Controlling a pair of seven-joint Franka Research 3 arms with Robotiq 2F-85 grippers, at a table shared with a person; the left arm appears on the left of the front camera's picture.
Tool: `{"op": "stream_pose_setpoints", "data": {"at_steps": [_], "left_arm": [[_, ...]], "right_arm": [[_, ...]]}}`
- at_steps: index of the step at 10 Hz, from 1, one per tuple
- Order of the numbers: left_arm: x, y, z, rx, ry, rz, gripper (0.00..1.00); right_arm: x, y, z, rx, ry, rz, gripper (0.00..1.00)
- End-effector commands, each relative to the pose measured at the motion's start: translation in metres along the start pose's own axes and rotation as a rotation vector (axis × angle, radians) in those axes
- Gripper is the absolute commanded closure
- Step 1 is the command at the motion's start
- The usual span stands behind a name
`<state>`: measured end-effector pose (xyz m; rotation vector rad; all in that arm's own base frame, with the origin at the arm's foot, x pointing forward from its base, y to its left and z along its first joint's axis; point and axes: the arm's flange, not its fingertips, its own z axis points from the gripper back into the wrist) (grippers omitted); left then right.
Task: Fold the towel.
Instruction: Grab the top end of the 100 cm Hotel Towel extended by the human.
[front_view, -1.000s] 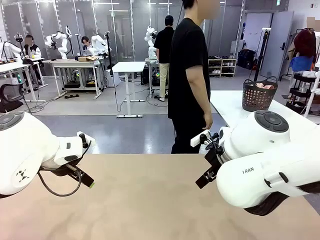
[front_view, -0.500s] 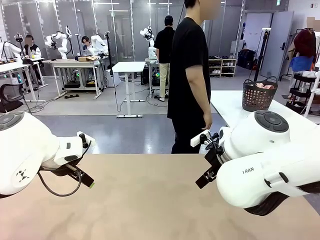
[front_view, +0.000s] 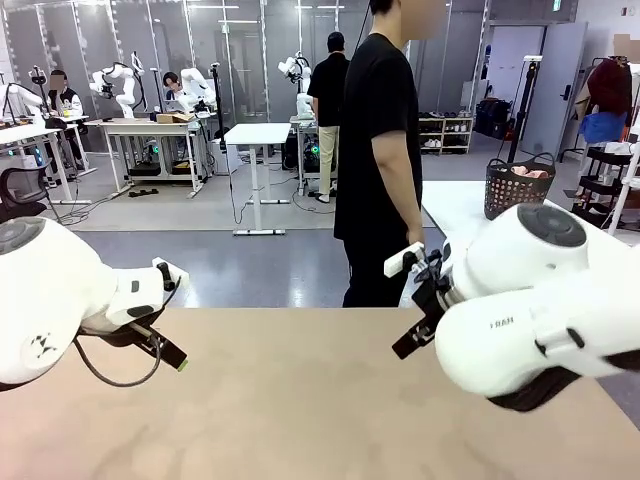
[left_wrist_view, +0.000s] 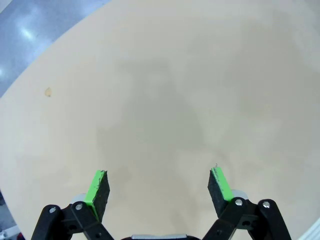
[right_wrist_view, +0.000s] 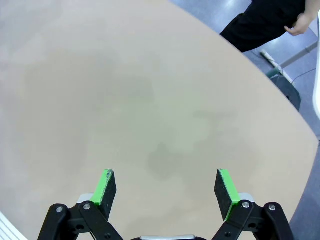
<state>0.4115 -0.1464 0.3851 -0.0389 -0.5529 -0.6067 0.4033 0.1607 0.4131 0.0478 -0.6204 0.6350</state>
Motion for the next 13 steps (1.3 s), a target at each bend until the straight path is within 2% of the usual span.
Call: {"op": "stream_pose_setpoints", "data": {"at_steps": [1,2,4,5,7,8,10,11,13], "left_arm": [[0.008,0.039,0.045,-0.128,0.001,0.021,0.00],[0.003,0.056,0.065,-0.261,-0.026,0.057,0.00],[-0.017,0.091,0.101,-0.512,-0.104,0.135,0.00],[-0.037,0.114,0.116,-0.679,-0.177,0.206,0.00],[-0.078,0.153,0.129,-0.849,-0.311,0.312,0.00],[-0.099,0.167,0.132,-0.879,-0.359,0.359,0.00],[-0.145,0.197,0.139,-0.937,-0.449,0.464,0.00],[-0.161,0.209,0.138,-0.946,-0.497,0.542,0.00],[-0.176,0.218,0.138,-0.972,-0.538,0.577,0.00]], "right_arm": [[0.015,-0.038,0.044,0.103,-0.023,-0.047,0.00],[0.015,-0.053,0.066,0.186,-0.038,-0.088,0.00],[-0.006,-0.085,0.108,0.451,-0.125,-0.186,0.00],[-0.030,-0.104,0.124,0.575,-0.149,-0.238,0.00],[-0.076,-0.139,0.145,0.707,-0.254,-0.360,0.00],[-0.099,-0.152,0.154,0.744,-0.297,-0.414,0.00],[-0.146,-0.177,0.162,0.766,-0.319,-0.540,0.00],[-0.164,-0.188,0.163,0.776,-0.350,-0.591,0.00],[-0.187,-0.200,0.163,0.820,-0.360,-0.655,0.00]]}}
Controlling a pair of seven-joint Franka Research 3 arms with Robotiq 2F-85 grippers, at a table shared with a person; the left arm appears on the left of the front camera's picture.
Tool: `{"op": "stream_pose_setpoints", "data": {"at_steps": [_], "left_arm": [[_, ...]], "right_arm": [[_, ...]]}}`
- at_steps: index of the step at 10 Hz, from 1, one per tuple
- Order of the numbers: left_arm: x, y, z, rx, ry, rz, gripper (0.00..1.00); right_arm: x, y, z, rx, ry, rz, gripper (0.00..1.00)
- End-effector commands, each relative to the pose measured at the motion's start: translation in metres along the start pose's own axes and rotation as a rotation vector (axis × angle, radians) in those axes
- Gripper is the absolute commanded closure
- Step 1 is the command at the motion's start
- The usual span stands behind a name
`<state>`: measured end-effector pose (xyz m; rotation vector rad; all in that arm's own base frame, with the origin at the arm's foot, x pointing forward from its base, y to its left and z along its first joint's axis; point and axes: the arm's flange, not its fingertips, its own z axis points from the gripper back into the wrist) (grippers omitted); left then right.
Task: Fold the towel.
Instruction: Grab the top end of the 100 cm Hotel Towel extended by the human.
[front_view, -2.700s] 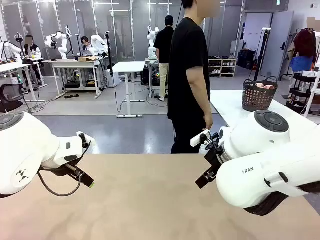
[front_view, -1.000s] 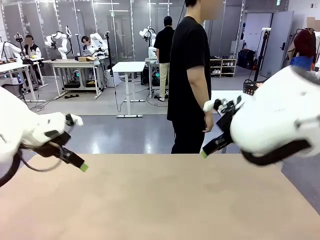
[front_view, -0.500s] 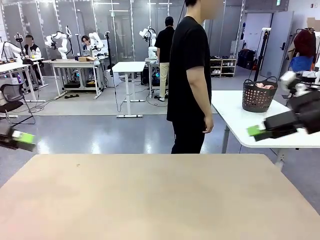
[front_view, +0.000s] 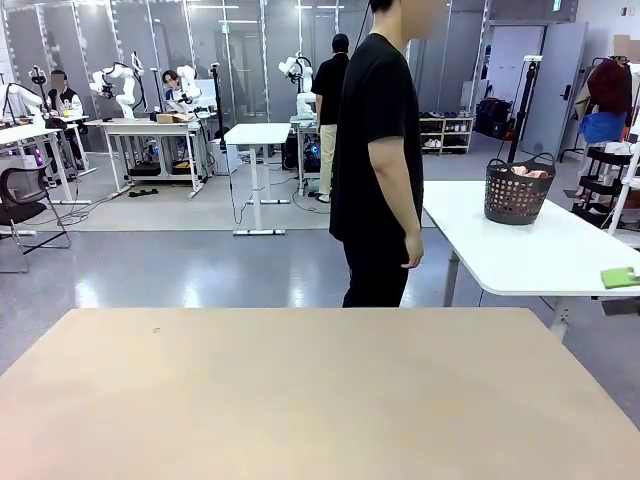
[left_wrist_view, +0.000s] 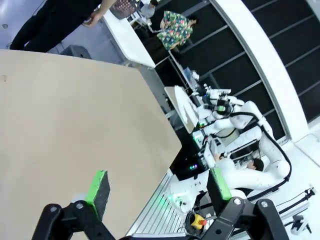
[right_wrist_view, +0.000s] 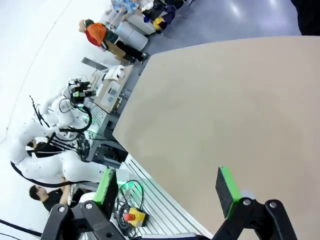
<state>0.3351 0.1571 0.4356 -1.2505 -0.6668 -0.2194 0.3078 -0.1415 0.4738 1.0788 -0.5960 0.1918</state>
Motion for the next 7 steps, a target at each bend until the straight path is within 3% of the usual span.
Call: {"op": "stream_pose_setpoints", "data": {"at_steps": [1,7], "left_arm": [[0.0078,0.0032,-0.0002,-0.036,-0.014,-0.001,0.00],[0.0008,0.0058,-0.0003,-0.016,-0.021,0.031,0.00]], "right_arm": [[0.0008,-0.0078,0.0008,0.040,-0.029,-0.012,0.00],[-0.0057,-0.0140,0.0044,0.038,-0.031,-0.051,0.00]]}}
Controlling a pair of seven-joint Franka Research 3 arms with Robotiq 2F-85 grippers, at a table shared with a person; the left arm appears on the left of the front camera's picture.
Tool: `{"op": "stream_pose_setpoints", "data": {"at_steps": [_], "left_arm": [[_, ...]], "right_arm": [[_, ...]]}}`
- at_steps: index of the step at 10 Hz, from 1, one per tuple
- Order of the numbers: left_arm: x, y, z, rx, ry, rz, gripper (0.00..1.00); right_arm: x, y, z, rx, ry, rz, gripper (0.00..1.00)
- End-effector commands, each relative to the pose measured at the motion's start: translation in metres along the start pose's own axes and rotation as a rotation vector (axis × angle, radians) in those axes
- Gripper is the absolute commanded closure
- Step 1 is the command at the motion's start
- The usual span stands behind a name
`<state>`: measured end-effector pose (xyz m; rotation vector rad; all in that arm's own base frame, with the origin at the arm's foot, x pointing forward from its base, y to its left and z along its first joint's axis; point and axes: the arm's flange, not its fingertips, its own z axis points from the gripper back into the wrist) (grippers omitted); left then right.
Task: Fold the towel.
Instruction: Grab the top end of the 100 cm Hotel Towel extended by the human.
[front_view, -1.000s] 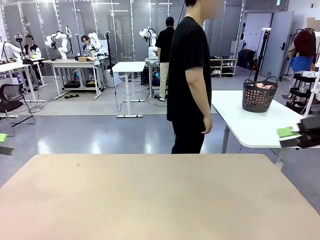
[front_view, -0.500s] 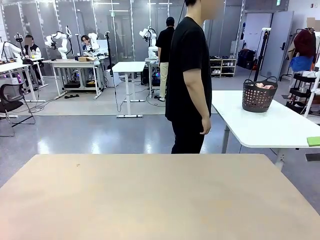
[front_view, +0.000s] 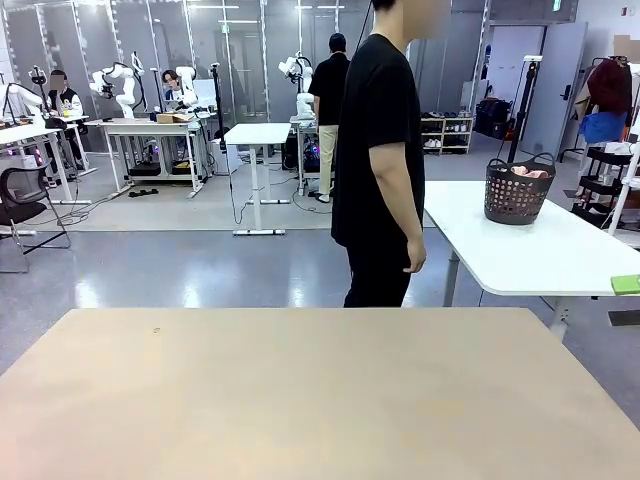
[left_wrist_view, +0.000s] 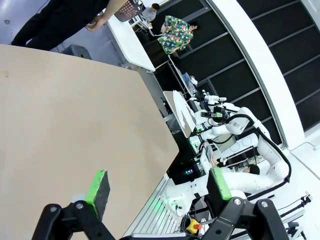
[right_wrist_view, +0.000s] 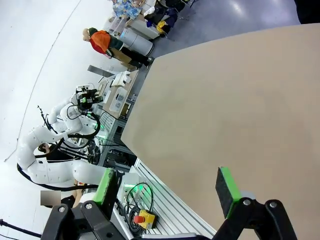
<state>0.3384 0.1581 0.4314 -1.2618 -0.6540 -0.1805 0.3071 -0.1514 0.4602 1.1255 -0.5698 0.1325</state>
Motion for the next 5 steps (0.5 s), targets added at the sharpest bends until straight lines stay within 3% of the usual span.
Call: {"op": "stream_pose_setpoints", "data": {"at_steps": [1,5], "left_arm": [[0.0004,0.0004,0.0006,-0.018,-0.008,-0.006,0.00],[0.0004,0.0004,0.0006,-0.018,-0.008,-0.006,0.00]], "right_arm": [[0.0008,0.0010,0.0000,0.012,-0.016,0.018,0.00],[0.0008,0.0010,0.0000,0.012,-0.016,0.018,0.00]]}}
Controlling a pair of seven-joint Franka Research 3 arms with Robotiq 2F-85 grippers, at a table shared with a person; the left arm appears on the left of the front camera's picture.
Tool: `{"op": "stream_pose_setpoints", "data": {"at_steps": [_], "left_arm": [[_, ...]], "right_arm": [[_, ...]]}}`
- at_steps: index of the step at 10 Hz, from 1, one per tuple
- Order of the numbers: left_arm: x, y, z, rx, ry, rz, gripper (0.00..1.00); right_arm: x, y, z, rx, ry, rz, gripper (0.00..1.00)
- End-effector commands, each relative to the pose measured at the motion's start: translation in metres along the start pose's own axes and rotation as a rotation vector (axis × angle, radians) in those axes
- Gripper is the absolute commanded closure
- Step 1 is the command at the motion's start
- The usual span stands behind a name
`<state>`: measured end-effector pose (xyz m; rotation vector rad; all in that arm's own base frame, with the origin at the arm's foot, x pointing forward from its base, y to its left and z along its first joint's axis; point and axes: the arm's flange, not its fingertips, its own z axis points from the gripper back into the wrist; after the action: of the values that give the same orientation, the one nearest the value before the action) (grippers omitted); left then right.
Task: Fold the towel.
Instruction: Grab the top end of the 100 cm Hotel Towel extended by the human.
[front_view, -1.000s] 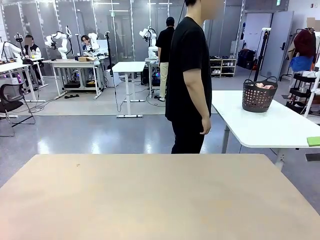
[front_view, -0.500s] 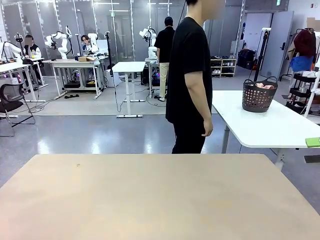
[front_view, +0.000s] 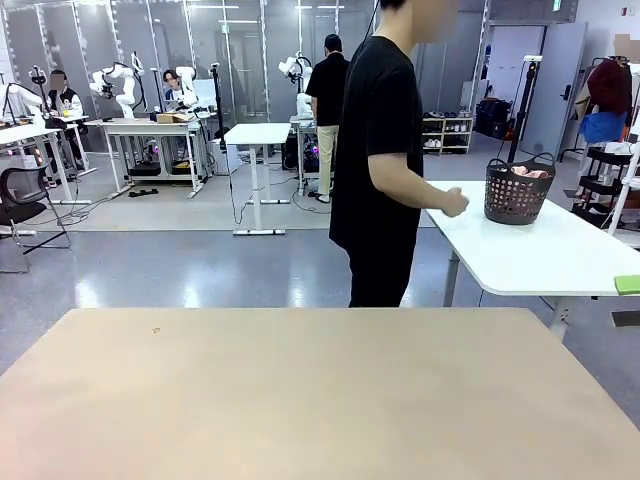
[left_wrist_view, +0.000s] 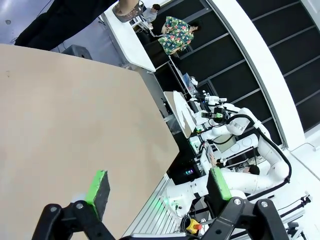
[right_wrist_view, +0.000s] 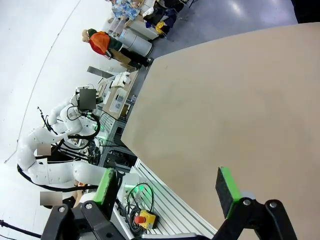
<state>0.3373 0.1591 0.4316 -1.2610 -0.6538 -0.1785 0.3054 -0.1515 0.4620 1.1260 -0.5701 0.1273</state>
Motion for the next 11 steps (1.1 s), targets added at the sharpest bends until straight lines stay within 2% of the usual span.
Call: {"op": "stream_pose_setpoints", "data": {"at_steps": [1,11], "left_arm": [[0.0009,0.0008,-0.0007,-0.020,-0.007,-0.007,0.00],[0.0009,0.0008,-0.0007,-0.020,-0.007,-0.007,0.00]], "right_arm": [[0.0013,-0.0011,-0.0012,0.013,-0.013,0.022,0.00],[0.0013,-0.0011,-0.0012,0.013,-0.013,0.022,0.00]]}}
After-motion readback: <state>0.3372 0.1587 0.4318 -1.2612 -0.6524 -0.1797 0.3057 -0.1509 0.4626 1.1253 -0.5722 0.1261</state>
